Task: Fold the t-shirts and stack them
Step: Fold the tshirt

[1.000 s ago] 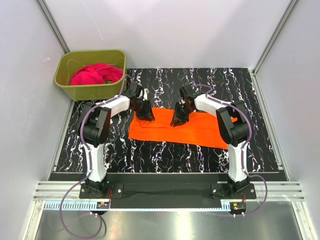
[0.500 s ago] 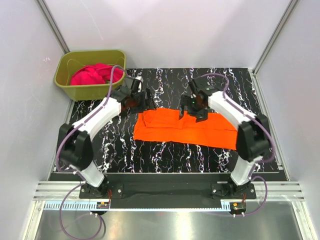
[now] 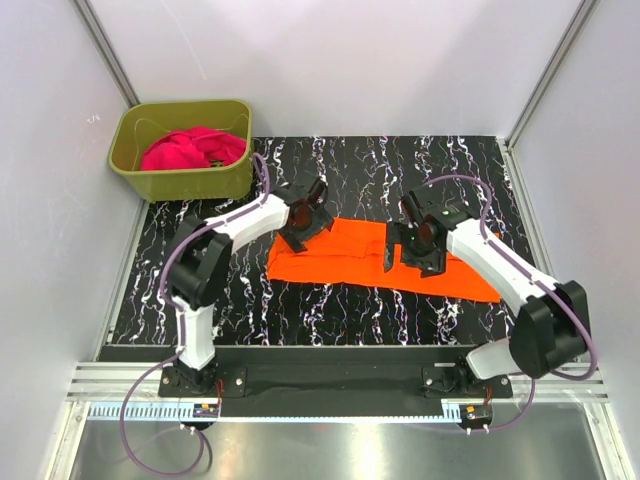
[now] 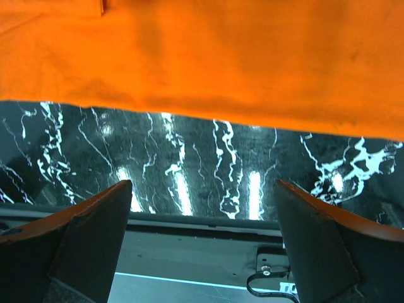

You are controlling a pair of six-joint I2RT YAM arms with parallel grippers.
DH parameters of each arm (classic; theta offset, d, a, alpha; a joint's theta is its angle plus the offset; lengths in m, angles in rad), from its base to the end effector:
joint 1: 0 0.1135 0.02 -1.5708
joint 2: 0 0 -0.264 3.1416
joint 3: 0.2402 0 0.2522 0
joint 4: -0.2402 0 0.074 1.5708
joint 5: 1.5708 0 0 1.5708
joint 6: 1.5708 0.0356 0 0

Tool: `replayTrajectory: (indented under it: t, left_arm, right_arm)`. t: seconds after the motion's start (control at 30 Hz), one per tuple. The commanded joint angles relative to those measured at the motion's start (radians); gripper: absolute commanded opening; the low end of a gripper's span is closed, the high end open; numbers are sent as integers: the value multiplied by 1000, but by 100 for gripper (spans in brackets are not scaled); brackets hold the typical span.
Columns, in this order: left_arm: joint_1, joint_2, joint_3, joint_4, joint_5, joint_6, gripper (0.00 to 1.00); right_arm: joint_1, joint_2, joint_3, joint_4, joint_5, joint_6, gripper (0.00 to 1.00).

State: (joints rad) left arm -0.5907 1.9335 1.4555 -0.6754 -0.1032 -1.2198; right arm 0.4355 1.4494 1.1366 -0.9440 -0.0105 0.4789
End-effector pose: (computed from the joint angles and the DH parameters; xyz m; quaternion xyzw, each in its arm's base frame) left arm 0.3369 -0.2215 0.2009 -0.3124 0.9258 -0.1316 0.1675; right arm 0.2477 0.1157 0.2530 0.0206 0.9875 0.0737 0.1380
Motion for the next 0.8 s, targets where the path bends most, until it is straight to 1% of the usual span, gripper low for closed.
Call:
replayTrajectory:
  t: [0.0,0.07,0.13,0.17,0.23,0.27,0.3,0.33,0.37,0.4,0.43,0.47,0.5,0.53,0.57,0.6,0.63,0.67,0.7,0.73,0.77]
  left_arm:
    - [-6,45,42,-49,-82,-130,84]
    - [-6,84,52,-50,-82,-115,84]
    - [-6,111,80,-71,-116,-75,84]
    - [2,151,123,-85,-128,-37,85]
    - [20,188,160,-99,-130,5,85]
    - [41,223,178,-99,-130,60,85]
    - [54,248,240,-99,-131,97,85]
    - [74,295,281,-102,-136,186,84]
    - [83,295,320,-105,-141,228,84]
    - [92,339,409,-105,-147,267,84]
    - [98,360,449,-101,-151,304,84]
    - [109,387,510,-101,-151,391,84]
    - [112,436,566,-101,-148,437,84]
    - [115,465,677,-93,-148,480,84]
    - [120,490,731,-87,-148,564,84]
    - [121,539,784,-82,-150,604,84]
    - [132,556,872,-40,-132,687,84]
    - [138,570,897,-1,-106,724,84]
    - [144,582,911,38,-57,759,84]
    - [160,590,908,142,-21,822,84]
    - [169,594,905,190,17,847,84]
  right_arm:
    - [-3,-78,-23,-4,18,15,100]
    - [-4,-101,-26,-3,24,7,100]
    - [-4,-107,-14,-3,26,-3,100]
    - [-4,-106,-6,-6,36,-13,100]
    - [-4,-92,15,-4,46,-23,100]
    - [-6,-86,21,-6,61,-32,100]
    - [-7,-67,28,-4,69,-36,100]
    - [-12,-57,38,-4,85,-42,100]
    - [-12,-41,44,-1,90,-43,100]
    - [-20,-14,55,-1,93,-46,100]
    - [-26,6,61,1,95,-51,100]
    - [-33,22,68,7,93,-62,100]
    - [-44,41,74,11,96,-68,100]
    - [-53,78,86,17,96,-77,100]
    - [-61,97,92,40,92,-97,100]
    - [-69,136,100,54,90,-112,100]
    - [-81,158,118,82,92,-128,100]
    - [-86,182,132,89,98,-161,100]
    - [-89,236,150,96,102,-183,100]
    - [-90,265,188,112,110,-209,100]
    - [-90,294,207,117,118,-259,100]
